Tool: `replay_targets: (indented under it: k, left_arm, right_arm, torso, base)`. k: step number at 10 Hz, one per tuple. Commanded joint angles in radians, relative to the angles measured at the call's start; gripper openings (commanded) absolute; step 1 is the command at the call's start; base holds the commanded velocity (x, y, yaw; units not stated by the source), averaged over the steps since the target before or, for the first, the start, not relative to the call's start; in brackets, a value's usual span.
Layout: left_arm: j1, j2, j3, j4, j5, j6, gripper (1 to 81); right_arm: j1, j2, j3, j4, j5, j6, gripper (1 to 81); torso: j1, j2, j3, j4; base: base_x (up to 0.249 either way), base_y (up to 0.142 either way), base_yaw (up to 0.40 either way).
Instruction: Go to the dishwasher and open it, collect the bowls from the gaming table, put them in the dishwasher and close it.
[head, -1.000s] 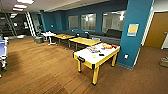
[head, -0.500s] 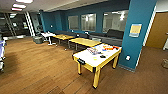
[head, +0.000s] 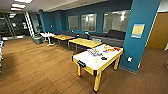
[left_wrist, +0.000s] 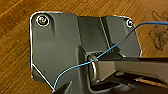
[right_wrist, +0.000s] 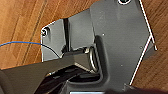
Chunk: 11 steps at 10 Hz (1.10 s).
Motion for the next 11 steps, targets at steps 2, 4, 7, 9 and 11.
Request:
replay_targets:
  k: [2,4,7,9,11]
  left_arm:
    - [-0.043,-0.010,0.005,0.002,0.052,0.003,81.1]
    - [-0.043,-0.010,0.005,0.002,0.052,0.003,81.1]
    - [-0.043,-0.008,0.005,0.002,0.052,0.003,81.1]
    - [-0.043,-0.008,0.005,0.002,0.052,0.003,81.1]
    - [-0.043,-0.008,0.005,0.001,0.052,0.003,81.1]
  right_arm:
    - [0.044,-0.014,0.012,-0.011,-0.060,-0.003,81.1]
    - [0.044,-0.014,0.012,-0.012,-0.060,-0.003,81.1]
    - [0.041,-0.014,0.011,-0.011,-0.060,-0.003,81.1]
    - [0.041,-0.011,0.011,-0.011,-0.060,-0.003,81.1]
    - [0.043,-0.010,0.011,-0.011,-0.060,-0.003,81.1]
  torso:
    - [0.000,0.000,0.000,0.000]
    - [0.000,0.000,0.000,0.000]
    - [0.000,0.000,0.000,0.000]
    - [0.000,0.000,0.000,0.000]
    - [0.000,0.000,0.000,0.000]
  base:
    - [0.176,0.000,0.000]
    - [0.170,0.000,0.000]
    - [0.169,0.000,0.000]
    - [0.169,0.031,0.000]
    - [0.166,0.073,0.000]
